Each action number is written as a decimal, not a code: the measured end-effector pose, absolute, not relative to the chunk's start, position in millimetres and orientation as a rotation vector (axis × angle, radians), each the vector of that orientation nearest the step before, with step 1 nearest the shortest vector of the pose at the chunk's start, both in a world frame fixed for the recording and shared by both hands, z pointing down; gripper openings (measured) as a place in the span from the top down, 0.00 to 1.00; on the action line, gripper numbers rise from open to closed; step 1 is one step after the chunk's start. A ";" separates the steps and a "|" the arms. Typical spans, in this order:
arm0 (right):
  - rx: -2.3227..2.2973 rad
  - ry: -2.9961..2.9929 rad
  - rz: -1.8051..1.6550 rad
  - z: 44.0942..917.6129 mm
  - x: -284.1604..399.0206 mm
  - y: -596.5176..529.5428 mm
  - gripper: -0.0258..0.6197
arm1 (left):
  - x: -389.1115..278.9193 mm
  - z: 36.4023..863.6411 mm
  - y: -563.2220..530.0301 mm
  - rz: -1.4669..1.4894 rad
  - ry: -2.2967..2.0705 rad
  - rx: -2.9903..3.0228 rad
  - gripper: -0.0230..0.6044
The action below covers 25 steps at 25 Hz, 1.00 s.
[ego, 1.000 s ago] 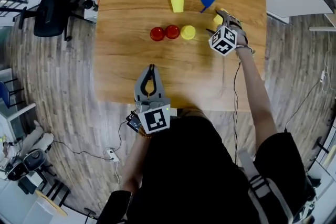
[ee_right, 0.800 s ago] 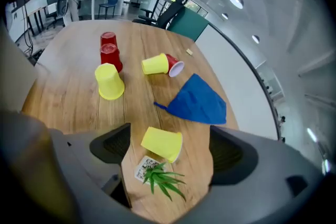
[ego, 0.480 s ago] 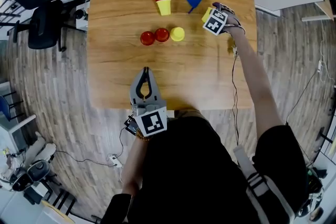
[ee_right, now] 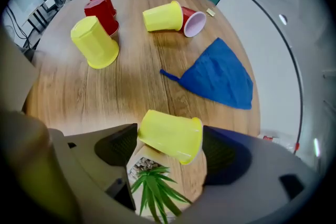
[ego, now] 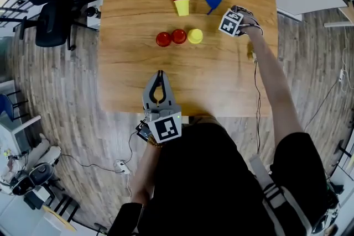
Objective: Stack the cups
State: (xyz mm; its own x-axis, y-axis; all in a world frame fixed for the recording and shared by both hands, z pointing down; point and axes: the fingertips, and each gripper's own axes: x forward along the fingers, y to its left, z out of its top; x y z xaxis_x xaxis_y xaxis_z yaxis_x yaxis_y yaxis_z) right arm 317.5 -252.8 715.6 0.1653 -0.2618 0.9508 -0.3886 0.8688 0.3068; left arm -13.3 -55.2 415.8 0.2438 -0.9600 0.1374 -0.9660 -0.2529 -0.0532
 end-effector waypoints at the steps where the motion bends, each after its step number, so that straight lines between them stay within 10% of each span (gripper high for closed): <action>1: 0.548 -1.421 0.091 715.6 317.2 -252.0 0.33 | -13.0 415.0 -55.9 0.219 -1.892 2.444 0.92; 20: 0.793 -1.931 -0.290 545.0 215.1 -208.3 0.34 | 29.0 441.1 -68.1 0.200 -1.457 2.512 0.91; 25: 0.900 -2.189 -0.385 487.0 152.7 -141.9 0.34 | 49.3 450.0 -76.3 0.055 -1.207 2.436 0.62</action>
State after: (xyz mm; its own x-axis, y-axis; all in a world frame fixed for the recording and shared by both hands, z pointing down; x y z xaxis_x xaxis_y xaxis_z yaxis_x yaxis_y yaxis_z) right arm 152.7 -141.9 487.0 -0.4915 -0.7034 0.5136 -0.4858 0.7108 0.5086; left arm 49.3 -76.3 450.0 0.6227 -0.7520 0.2163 -0.7684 -0.5355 0.3504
